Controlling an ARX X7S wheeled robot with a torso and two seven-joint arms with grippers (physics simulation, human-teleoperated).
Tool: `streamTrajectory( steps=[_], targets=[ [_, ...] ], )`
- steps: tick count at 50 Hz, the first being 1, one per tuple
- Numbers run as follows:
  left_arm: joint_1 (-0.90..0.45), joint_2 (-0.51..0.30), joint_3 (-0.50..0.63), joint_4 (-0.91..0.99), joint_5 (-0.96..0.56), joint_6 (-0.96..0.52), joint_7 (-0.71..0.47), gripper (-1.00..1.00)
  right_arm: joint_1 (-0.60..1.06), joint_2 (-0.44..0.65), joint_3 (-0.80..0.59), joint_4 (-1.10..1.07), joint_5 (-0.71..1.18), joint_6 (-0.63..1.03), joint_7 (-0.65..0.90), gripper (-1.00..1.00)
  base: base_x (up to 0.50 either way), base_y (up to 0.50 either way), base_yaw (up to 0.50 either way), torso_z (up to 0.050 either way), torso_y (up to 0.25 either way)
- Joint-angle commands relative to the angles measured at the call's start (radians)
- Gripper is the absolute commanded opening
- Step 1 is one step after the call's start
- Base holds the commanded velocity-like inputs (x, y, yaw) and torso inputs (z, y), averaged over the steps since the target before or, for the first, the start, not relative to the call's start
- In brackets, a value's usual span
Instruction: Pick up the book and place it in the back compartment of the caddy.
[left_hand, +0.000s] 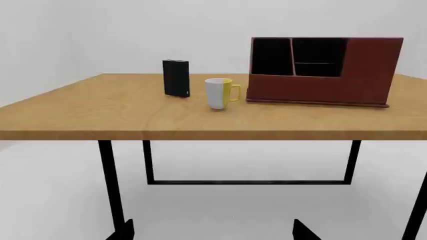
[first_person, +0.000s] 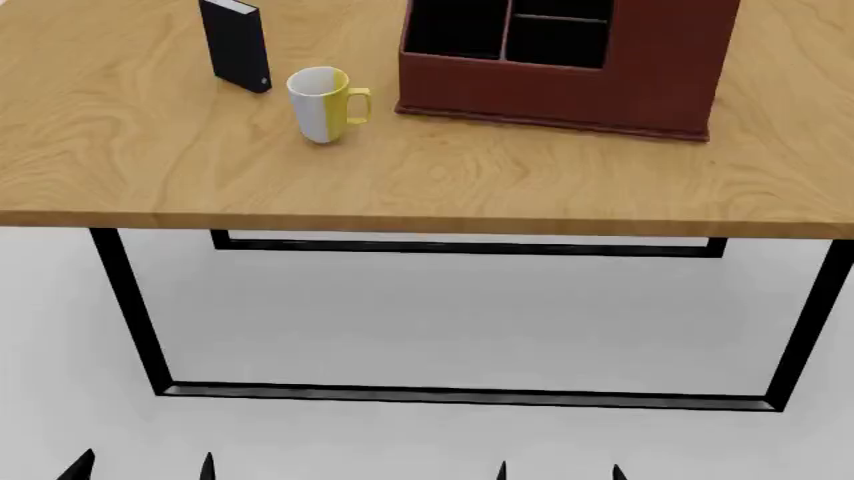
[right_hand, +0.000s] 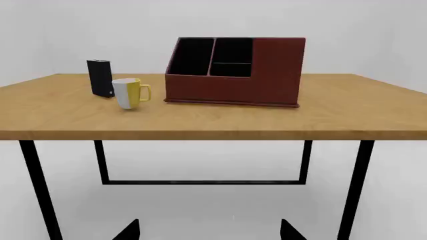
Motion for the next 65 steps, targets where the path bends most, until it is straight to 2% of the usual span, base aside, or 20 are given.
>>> streamTrajectory(
  steps=[1, 6, 10, 12, 13, 21, 28, 33, 35, 41, 44, 65],
  targets=[
    [-0.002, -0.032, 0.038, -0.003, -0.032, 0.002, -0.038, 1.0, 0.0, 0.023, -0.028, 0.002, 0.023, -0.002, 0.028, 1.0, 0.0, 0.0, 0.0, 0.0, 0.0],
    [0.006, -0.05, 0.065, -0.02, -0.001, 0.062, -0.066, 1.0, -0.004, 0.039, -0.048, -0.038, 0.033, 0.033, 0.049, 1.0, 0.0, 0.0, 0.0, 0.0, 0.0],
    [0.01, -0.063, 0.081, 0.044, -0.01, 0.05, -0.06, 1.0, -0.027, 0.059, -0.034, -0.201, 0.044, 0.121, 0.074, 1.0, 0.0, 0.0, 0.0, 0.0, 0.0],
    [-0.02, -0.077, 0.095, 0.248, 0.0, -0.047, -0.054, 1.0, 0.002, 0.093, -0.04, -0.423, 0.031, 0.311, 0.071, 1.0, 0.0, 0.0, 0.0, 0.0, 0.0],
    [-0.039, -0.071, 0.082, 0.298, -0.037, -0.105, -0.051, 1.0, 0.018, 0.102, -0.042, -0.465, 0.023, 0.351, 0.074, 1.0, 0.0, 0.0, 0.0, 0.0, 0.0],
    [-0.172, -0.096, 0.069, 0.514, -0.109, -0.314, -0.042, 1.0, 0.127, 0.146, -0.037, -0.684, 0.011, 0.557, 0.078, 1.0, 0.0, 0.0, 0.0, 0.0, 0.0],
    [-0.269, -0.112, 0.054, 0.595, -0.136, -0.419, -0.057, 1.0, 0.242, 0.165, -0.043, -0.815, 0.007, 0.722, 0.077, 1.0, 0.0, 0.0, 0.0, 0.0, 0.0],
    [-0.311, -0.119, 0.054, 0.588, -0.134, -0.419, -0.068, 1.0, 0.308, 0.179, -0.061, -0.849, 0.003, 0.801, 0.073, 1.0, 0.0, 0.0, 0.0, 0.0, 0.0],
    [-0.337, -0.121, 0.046, 0.592, -0.141, -0.43, -0.074, 1.0, 0.33, 0.211, -0.114, -0.848, -0.06, 0.84, 0.101, 1.0, 0.0, 0.0, 0.0, 0.0, 0.0],
    [-0.329, -0.143, 0.072, 0.584, -0.114, -0.399, -0.075, 1.0, 0.295, 0.214, -0.114, -0.811, -0.073, 0.763, 0.13, 1.0, 0.0, 0.0, 0.0, 0.0, 0.0],
    [-0.333, -0.15, 0.086, 0.552, -0.09, -0.37, -0.081, 1.0, 0.293, 0.221, -0.123, -0.806, -0.067, 0.775, 0.12, 1.0, 0.0, 0.0, -0.07, 0.0, 0.0],
    [-0.341, -0.166, 0.093, 0.571, -0.103, -0.394, -0.106, 1.0, 0.283, 0.222, -0.09, -0.794, -0.027, 0.74, 0.118, 1.0, -0.04, 0.0, -0.5, 0.0, 0.0]
  ],
)
